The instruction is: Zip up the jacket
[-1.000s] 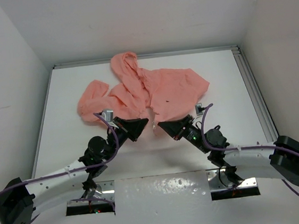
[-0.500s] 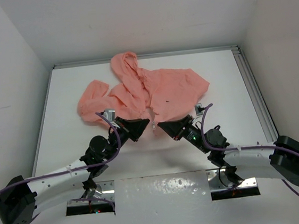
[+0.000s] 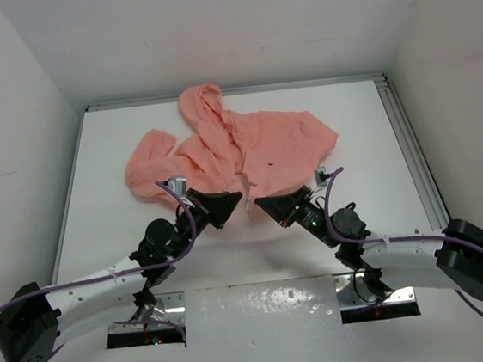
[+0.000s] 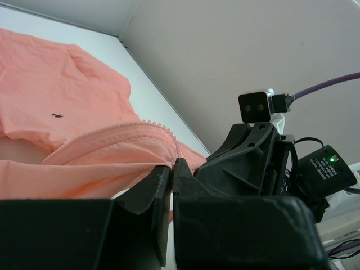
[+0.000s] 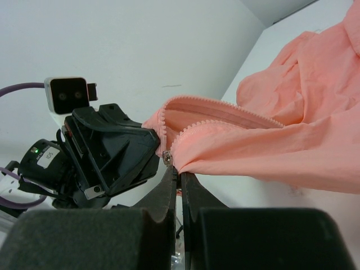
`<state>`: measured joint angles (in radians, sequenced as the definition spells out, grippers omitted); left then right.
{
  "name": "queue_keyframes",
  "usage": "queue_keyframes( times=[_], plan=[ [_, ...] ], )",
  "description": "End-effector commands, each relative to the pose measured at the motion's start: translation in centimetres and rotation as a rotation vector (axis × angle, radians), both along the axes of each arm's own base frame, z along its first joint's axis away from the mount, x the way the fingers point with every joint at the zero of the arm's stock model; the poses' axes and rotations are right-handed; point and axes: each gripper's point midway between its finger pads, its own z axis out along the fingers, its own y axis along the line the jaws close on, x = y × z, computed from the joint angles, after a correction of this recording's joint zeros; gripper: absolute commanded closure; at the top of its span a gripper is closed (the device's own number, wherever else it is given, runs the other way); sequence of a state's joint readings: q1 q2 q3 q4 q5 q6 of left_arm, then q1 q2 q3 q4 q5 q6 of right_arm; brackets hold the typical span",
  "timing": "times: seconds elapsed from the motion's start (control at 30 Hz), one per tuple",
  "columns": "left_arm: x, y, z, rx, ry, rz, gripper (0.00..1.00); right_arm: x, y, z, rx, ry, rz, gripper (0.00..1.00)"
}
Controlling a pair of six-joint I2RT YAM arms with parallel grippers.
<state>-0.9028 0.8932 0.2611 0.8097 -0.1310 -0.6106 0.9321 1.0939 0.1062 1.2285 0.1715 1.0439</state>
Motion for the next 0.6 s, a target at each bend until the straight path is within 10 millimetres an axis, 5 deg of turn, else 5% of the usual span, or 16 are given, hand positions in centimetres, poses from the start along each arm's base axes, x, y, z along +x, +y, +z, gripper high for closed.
queue_keyframes(
  times=[0.0, 0.57],
  plan=[
    [0.04, 0.1, 1.79, -0.05, -0.044, -0.001, 1.0, -0.26, 0.25, 2.91, 0.065, -0.064, 0.014, 1.0],
    [0.18, 0.29, 1.77, -0.049, -0.044, 0.014, 1.0, -0.41, 0.2, 2.76, 0.058, -0.065, 0.017, 1.0]
  ],
)
